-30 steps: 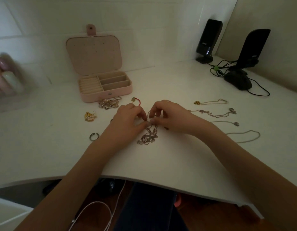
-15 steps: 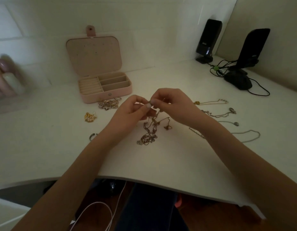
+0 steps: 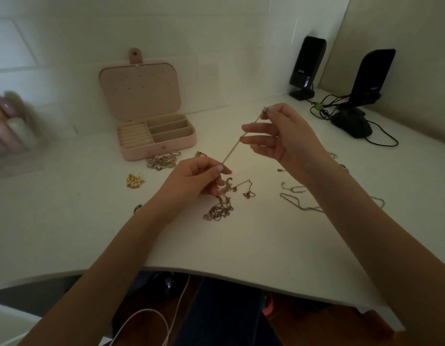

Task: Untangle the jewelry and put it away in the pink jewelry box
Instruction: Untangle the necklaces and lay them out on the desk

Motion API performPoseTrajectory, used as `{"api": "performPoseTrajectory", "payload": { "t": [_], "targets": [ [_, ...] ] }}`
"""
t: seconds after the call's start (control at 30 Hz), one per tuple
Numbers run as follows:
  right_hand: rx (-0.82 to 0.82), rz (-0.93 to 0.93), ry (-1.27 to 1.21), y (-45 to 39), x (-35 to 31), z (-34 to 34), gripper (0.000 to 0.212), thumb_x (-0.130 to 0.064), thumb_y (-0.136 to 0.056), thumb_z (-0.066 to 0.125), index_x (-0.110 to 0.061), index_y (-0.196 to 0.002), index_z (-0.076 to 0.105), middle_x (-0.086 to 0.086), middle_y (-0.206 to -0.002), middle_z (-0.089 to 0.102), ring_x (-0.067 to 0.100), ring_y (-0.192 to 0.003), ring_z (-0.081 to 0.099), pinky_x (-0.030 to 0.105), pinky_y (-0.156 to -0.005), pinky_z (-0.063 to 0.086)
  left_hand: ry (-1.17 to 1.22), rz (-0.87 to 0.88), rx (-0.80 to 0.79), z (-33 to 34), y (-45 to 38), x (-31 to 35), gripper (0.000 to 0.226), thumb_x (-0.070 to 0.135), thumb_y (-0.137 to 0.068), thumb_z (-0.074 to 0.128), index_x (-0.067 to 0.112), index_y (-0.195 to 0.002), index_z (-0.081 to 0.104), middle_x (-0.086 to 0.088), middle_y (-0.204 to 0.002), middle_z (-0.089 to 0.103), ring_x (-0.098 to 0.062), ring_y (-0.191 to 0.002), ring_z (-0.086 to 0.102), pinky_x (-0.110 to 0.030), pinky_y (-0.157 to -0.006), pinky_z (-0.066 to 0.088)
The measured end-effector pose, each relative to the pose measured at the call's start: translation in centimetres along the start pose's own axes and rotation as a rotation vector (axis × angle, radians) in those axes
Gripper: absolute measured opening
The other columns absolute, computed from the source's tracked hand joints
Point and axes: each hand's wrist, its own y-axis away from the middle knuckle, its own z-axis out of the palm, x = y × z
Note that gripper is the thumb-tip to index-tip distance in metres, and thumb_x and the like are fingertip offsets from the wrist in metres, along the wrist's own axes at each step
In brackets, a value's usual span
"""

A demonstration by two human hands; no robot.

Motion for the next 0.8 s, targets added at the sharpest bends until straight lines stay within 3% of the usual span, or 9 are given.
{"api": "performPoseTrajectory", "payload": {
  "t": [0.23,0.33,0.47,0.57,0.63,0.7,0.8],
  "targets": [
    [0.127,-0.103,-0.168,-0.2,-2.0,-1.8,0.018,-0.019,-0.101,0.039,-0.013,-0.086,0.046,0.010,-0.076,0.072,0.025,-0.073,0.071,0.028,-0.061,0.057,-0.031,0.006,-0.013,-0.1,-0.1,-0.2,0.021,0.013,-0.093,0.053,0.015,-0.086,0.072,0.001,-0.064,0.057,-0.012,-0.055,0.054,-0.028,-0.064,0.056],
    [0.173,-0.103,-0.172,-0.2,-2.4,-2.5,0.018,-0.019,-0.101,0.039,-0.013,-0.086,0.047,0.008,-0.071,0.070,0.023,-0.070,0.071,0.028,-0.059,0.057,-0.083,0.024,0.015,-0.3,-0.2,-0.4,0.021,0.014,-0.094,0.052,0.015,-0.085,0.071,0.003,-0.059,0.052,-0.011,-0.048,0.045,-0.020,-0.048,0.042],
    [0.232,-0.068,0.025,0.1,-1.9,-3.5,0.017,-0.022,-0.101,0.039,-0.015,-0.087,0.047,0.000,-0.062,0.057,0.014,-0.052,0.060,0.024,-0.049,0.049,-0.040,0.006,0.095,-0.8,-0.5,-0.3,0.023,0.022,-0.095,0.052,0.013,-0.080,0.067,0.006,-0.053,0.044,-0.007,-0.041,0.034,-0.018,-0.038,0.029],
    [0.227,-0.031,0.194,0.3,-1.0,-4.1,0.015,-0.023,-0.099,0.041,-0.016,-0.089,0.050,-0.001,-0.062,0.053,0.014,-0.051,0.055,0.024,-0.049,0.046,0.065,-0.046,0.144,-0.9,-0.6,0.0,0.025,0.023,-0.095,0.051,0.011,-0.076,0.064,0.003,-0.054,0.044,-0.007,-0.041,0.035,-0.017,-0.037,0.030],
    [0.209,-0.023,0.240,0.4,-0.6,-4.2,0.016,-0.023,-0.099,0.043,-0.017,-0.086,0.052,0.001,-0.063,0.054,0.017,-0.052,0.056,0.026,-0.051,0.050,0.168,-0.081,0.183,-0.8,-0.6,0.1,0.027,0.023,-0.095,0.050,0.012,-0.072,0.060,0.004,-0.055,0.053,-0.010,-0.047,0.047,-0.018,-0.044,0.040],
    [0.198,-0.028,0.257,0.6,-0.5,-4.1,0.018,-0.023,-0.098,0.044,-0.018,-0.084,0.053,0.002,-0.063,0.055,0.018,-0.054,0.060,0.028,-0.052,0.053,0.346,-0.101,0.200,-1.0,-0.8,0.4,0.030,0.020,-0.097,0.046,0.013,-0.069,0.055,0.004,-0.066,0.066,-0.013,-0.065,0.065,-0.022,-0.063,0.052],
    [0.178,-0.015,0.252,1.2,-0.4,-4.2,0.018,-0.022,-0.099,0.044,-0.016,-0.084,0.053,0.003,-0.062,0.057,0.020,-0.057,0.065,0.027,-0.051,0.054,0.704,-0.107,0.124,-1.1,-0.8,1.1,0.031,0.021,-0.097,0.043,0.014,-0.067,0.048,-0.003,-0.092,0.073,-0.016,-0.100,0.067,-0.034,-0.092,0.049]
  ]
}}
